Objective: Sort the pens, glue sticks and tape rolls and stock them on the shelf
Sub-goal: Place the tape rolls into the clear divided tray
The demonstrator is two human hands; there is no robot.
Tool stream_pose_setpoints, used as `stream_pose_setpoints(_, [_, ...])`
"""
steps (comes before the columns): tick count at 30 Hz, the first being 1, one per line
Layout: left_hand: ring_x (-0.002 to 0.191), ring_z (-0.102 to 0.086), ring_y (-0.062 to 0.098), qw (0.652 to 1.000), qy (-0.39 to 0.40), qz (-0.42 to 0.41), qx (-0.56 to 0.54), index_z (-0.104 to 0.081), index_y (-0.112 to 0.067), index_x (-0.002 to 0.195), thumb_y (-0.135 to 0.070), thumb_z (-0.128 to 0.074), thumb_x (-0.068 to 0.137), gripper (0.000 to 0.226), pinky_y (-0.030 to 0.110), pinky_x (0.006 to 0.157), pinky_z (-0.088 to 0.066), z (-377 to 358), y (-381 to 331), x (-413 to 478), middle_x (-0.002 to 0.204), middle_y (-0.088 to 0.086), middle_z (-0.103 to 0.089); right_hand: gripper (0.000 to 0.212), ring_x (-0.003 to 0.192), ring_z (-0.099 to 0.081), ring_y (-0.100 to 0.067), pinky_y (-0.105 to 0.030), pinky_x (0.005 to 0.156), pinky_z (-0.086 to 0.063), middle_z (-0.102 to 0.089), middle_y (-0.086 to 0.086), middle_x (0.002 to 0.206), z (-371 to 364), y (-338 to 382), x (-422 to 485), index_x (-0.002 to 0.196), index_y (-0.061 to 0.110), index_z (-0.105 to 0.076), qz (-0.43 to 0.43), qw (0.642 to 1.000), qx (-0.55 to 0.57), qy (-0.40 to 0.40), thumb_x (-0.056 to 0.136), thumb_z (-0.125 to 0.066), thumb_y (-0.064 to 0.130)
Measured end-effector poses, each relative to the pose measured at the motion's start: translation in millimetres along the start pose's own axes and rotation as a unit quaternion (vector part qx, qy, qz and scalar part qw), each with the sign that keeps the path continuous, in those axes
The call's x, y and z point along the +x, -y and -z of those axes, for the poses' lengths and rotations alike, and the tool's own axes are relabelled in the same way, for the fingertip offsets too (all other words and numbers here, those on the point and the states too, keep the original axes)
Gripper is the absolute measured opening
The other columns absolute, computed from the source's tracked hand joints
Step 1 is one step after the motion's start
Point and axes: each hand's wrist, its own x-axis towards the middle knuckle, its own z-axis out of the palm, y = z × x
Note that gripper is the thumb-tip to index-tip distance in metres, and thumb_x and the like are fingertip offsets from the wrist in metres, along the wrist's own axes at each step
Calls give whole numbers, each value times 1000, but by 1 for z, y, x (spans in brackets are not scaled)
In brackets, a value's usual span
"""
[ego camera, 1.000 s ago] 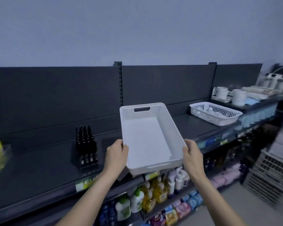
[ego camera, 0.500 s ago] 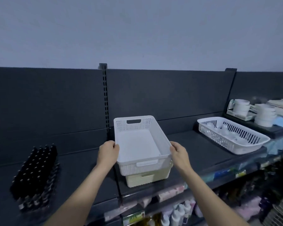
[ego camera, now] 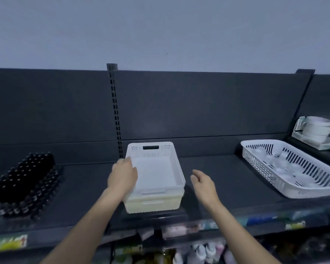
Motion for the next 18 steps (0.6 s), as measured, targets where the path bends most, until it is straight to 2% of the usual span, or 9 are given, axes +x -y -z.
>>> stream_pose_setpoints(2, [121,-42,30,998,-12,-58,-4,-44,-6,130,-14,-37,95,36,39,93,-42,-11,-39,-24,129,14,-47,40,131,-43,-21,-25,106,-30,-47,-9,140,25,-16,-4,136,5,-43,18,999,-40,9,98,-40,15])
stream_pose_setpoints(4, [126,-40,26,993,17,-114,-11,-40,-10,137,-17,-36,97,41,37,100,-39,-32,-82,-47,135,10,-46,39,127,-46,-22,-26,104,-34,-51,-10,137,54,-35,-8,135,6,-45,28,996,-86,4,97,-42,17])
stream_pose_setpoints(9, [121,-45,26,969,120,-213,24,-44,-12,133,-20,-37,97,38,36,100,-39,-104,-166,-75,131,9,-51,39,123,-49,-25,-27,100,-35,-51,-12,134,135,-86,-14,133,6,-46,25,982,-186,-26,95,-46,17])
stream_pose_setpoints(13, [120,-46,22,954,179,-239,4,-43,-13,135,-21,-37,98,38,33,96,-40,-150,-226,-82,130,7,-51,40,123,-47,-24,-29,101,-37,-52,-11,133,207,-129,-14,132,8,-47,-8,969,-237,-69,93,-48,18])
stream_pose_setpoints(18, [121,-47,19,941,222,-254,-27,-43,-14,135,-26,-40,97,39,32,99,-41,-204,-300,-75,131,5,-51,39,121,-49,-22,-31,98,-40,-51,-9,132,288,-178,4,132,9,-47,-53,953,-277,-112,95,-47,20])
